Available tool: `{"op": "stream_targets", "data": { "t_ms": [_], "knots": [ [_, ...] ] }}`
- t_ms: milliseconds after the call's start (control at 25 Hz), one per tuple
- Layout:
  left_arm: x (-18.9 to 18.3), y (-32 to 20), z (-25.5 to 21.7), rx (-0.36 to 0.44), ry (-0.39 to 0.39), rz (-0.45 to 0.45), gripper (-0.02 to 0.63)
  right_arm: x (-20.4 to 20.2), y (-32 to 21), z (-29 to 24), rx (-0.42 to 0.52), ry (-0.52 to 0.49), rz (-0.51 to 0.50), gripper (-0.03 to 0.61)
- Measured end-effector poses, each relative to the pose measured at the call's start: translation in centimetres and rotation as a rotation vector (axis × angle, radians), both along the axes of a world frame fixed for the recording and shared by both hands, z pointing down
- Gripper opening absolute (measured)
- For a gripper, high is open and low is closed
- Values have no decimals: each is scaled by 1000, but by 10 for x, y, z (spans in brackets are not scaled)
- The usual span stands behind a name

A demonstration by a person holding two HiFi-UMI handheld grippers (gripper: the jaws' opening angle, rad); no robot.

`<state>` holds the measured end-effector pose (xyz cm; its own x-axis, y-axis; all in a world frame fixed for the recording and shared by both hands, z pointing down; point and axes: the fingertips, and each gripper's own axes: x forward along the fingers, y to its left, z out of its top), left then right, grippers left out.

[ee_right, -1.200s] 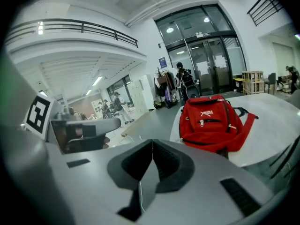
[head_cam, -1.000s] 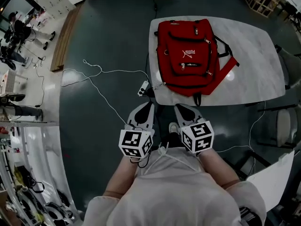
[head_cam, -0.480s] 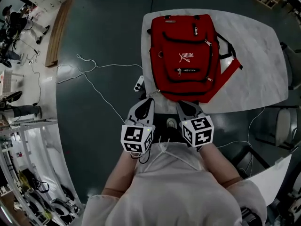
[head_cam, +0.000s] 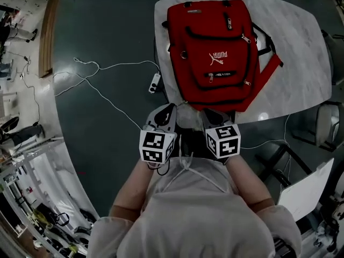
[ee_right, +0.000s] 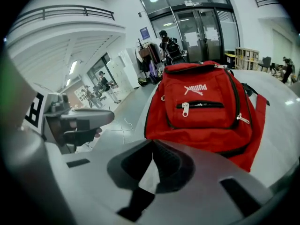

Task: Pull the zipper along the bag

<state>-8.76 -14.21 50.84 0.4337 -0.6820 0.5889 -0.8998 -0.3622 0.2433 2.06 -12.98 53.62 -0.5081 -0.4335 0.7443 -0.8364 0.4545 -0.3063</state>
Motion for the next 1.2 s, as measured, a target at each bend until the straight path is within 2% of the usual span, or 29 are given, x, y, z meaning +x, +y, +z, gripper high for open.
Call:
{"op": "stream_targets", "data": {
  "t_ms": [200,440,600,760,840,920,1200],
  "knots": [
    [-3,9,37,-83,-9,44,20,-12,0,37,-65,51,-6,28],
    [4,11,67,-143,-22,91,20,-7,-4,71,-127,105,-14,28],
    [13,11,76,-149,-64,172,21,-10,-7,80,-116,120,-44,28],
    [17,17,93,-176,-119,205,23,-11,-6,81,-119,118,-59,28],
    [22,17,101,-190,-144,239,49,-10,-7,82,-121,114,-58,27],
    [28,19,108,-215,-166,287,115,-10,-7,81,-125,108,-57,26],
    [28,12,118,-264,-234,304,120,-12,-7,81,-152,72,-61,26]
  ]
}}
